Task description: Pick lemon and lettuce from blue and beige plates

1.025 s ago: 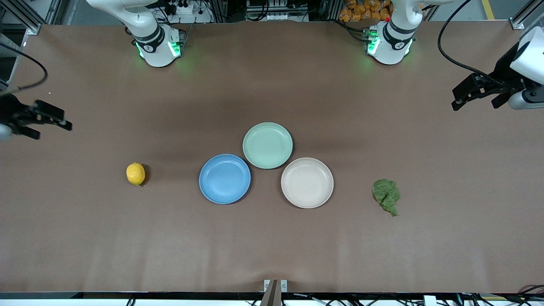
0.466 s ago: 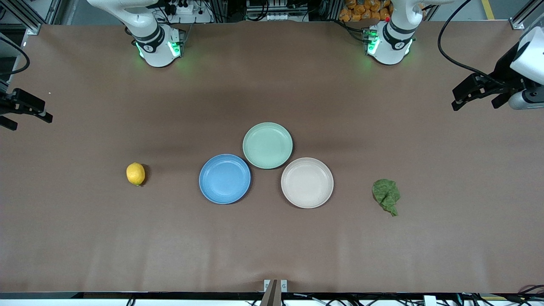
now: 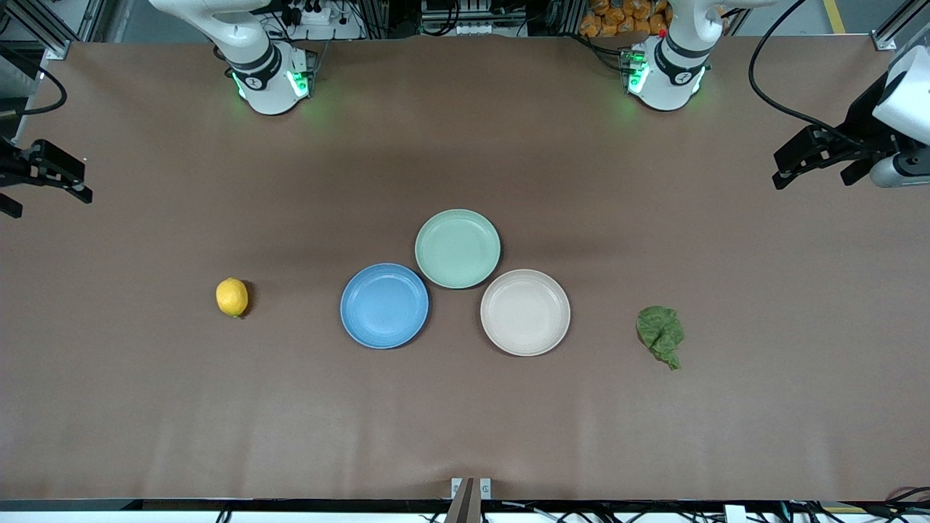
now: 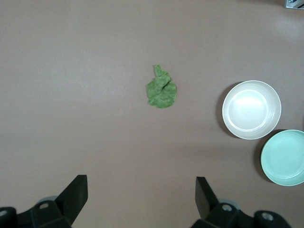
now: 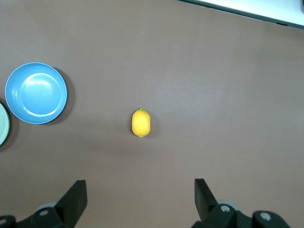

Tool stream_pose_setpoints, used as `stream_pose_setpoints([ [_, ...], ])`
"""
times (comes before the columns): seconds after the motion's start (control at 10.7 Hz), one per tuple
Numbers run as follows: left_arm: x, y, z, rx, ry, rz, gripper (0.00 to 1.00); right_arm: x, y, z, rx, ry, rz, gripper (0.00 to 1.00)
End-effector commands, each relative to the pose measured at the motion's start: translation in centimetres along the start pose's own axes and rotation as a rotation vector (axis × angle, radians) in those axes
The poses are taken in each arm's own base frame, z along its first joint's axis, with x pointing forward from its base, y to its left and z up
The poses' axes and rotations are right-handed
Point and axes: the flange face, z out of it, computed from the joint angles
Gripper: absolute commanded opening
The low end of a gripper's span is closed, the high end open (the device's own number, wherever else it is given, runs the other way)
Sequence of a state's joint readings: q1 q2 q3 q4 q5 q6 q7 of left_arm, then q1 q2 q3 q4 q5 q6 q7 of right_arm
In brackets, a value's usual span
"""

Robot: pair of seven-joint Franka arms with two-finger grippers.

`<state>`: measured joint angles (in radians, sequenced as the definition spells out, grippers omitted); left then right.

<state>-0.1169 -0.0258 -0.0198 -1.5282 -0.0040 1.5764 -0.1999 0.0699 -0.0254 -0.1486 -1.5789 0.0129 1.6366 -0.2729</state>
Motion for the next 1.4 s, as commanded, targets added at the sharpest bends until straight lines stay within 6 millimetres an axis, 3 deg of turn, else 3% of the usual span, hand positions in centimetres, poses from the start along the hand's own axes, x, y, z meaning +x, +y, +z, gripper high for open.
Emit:
stream_pose_setpoints([
  [0.0, -0.2, -0.3, -0.3, 0.007, -0.004, 0.011, 1.0, -0.5, -1.3, -1.3, -0.004, -0.021, 0.191, 1.0],
  [0.37, -0.1, 0.0, 0.0, 0.009, -0.008, 0.006, 1.0, -0.2, -2.0, -2.3, -0.007, -0.001, 0.278, 1.0],
  [1.3, -0.1, 0.2, 0.0, 0.0, -0.01, 0.002, 1.0, -0.6, -2.5, -1.4, 0.042, -0.065, 0.368, 1.0],
])
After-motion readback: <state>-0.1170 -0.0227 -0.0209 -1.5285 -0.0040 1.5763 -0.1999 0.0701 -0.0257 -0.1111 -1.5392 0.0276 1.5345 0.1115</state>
